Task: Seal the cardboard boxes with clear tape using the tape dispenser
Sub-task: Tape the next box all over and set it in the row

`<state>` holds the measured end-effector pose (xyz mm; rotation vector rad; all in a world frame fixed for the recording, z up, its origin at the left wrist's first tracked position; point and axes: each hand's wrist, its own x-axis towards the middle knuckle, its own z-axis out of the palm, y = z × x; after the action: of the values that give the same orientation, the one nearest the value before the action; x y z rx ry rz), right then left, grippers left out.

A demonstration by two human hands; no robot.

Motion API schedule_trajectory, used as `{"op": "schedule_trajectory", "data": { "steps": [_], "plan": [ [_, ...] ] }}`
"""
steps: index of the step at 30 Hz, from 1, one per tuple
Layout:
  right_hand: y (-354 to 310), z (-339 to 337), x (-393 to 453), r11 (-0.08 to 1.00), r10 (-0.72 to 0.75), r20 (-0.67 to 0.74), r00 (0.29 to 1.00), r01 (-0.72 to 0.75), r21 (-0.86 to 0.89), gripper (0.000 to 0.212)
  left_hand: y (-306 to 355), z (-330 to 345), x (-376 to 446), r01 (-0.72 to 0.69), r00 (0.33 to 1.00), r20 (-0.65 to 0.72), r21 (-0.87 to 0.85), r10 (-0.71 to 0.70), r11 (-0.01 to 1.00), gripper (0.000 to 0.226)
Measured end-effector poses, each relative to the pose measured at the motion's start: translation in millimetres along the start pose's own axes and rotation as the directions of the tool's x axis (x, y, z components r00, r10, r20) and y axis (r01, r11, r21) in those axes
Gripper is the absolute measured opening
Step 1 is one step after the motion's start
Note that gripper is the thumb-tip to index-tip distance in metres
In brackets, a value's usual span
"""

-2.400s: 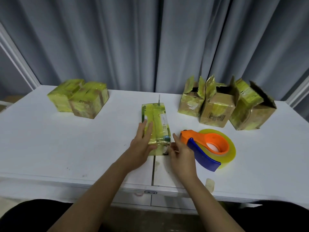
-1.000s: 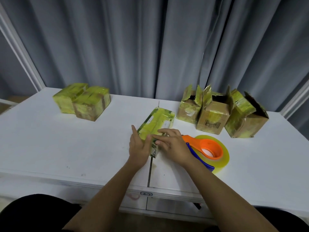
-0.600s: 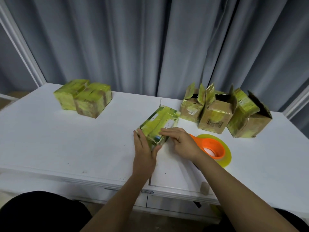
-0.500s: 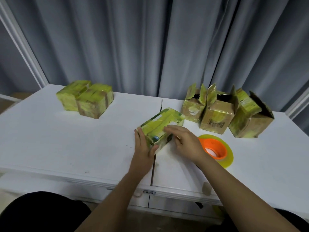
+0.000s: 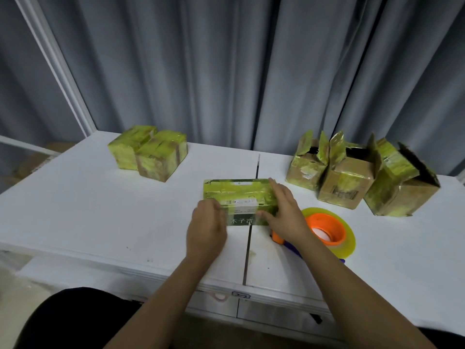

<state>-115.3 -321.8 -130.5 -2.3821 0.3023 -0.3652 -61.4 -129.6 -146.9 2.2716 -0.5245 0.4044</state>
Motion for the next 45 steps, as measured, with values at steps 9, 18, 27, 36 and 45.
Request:
{"op": "schedule_trajectory", "data": {
  "steps": [9,18,27,36,45],
  "plan": [
    [25,-46,-67,0.913,0.115,-0.031,0.993,-0.118,-0.391,0.096,25,58,7,-0.339,0.936,0.115,0.548,0.332,0.765,0.048],
    [54,-58,-84,0.795,-0.048,-0.022,0.999,0.025,-0.606,0.073,29,53,32,-0.189,0.982,0.13,0.622,0.138,0.759,0.047],
    [81,-85,-96,0.883,-0.092,-0.206,0.974,-0.016,-0.469,0.07,20,56,46,-0.141,0.98,0.185,0.363,0.077,0.921,0.049],
    [38,-111,-88,0.975,0.141,-0.203,0.969,-0.099,0.201,0.055,24,34,54,-0.338,0.808,0.462,-0.146,0.366,0.93,0.058],
    [13,-111,-83,0.988,0.075,-0.089,0.993,-0.062,0.139,0.057,26,29,62,-0.108,0.74,0.605,-0.323,0.293,0.94,0.026]
  ]
}}
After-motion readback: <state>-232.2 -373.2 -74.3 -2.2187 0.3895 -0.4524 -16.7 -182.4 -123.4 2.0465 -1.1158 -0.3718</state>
